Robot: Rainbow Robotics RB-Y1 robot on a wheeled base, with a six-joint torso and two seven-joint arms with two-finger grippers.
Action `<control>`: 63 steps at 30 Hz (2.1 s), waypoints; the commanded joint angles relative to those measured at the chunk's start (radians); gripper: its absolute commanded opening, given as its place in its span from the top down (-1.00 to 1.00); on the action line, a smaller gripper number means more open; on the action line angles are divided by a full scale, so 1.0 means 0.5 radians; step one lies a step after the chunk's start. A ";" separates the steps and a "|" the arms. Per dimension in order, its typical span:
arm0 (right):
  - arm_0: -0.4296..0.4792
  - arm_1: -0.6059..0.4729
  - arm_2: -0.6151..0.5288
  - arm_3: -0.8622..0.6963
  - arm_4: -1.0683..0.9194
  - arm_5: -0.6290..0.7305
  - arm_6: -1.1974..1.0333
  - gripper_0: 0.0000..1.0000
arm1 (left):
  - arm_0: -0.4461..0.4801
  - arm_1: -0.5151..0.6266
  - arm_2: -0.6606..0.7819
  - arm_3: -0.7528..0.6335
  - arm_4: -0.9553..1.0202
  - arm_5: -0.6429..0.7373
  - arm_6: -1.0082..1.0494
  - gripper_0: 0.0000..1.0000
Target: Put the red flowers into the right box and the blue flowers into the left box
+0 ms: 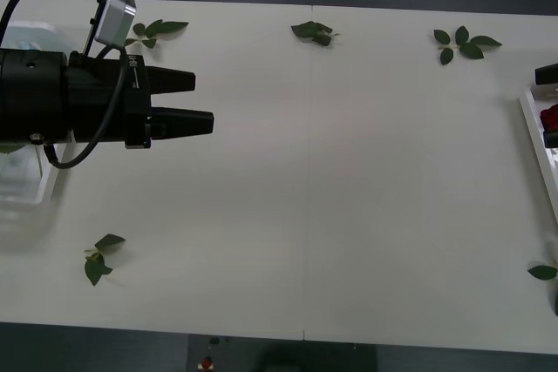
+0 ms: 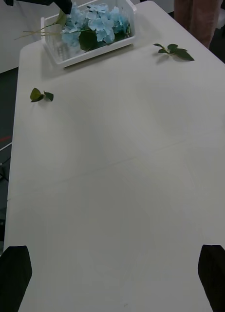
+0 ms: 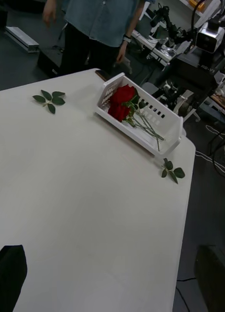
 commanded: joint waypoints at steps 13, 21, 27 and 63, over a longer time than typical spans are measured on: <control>-0.035 -0.041 -0.048 -0.021 -0.021 -0.001 0.022 -1.00 | 0.123 -0.008 -0.031 -0.162 0.115 0.096 -0.082 -1.00; -0.035 -0.041 -0.048 -0.021 -0.021 -0.001 0.022 -1.00 | 0.123 -0.008 -0.034 -0.162 0.118 0.096 -0.082 -1.00; -0.035 -0.041 -0.048 -0.021 -0.021 -0.001 0.022 -1.00 | 0.123 -0.008 -0.034 -0.162 0.118 0.096 -0.082 -1.00; -0.035 -0.041 -0.048 -0.021 -0.021 -0.001 0.022 -1.00 | 0.123 -0.008 -0.034 -0.162 0.118 0.096 -0.082 -1.00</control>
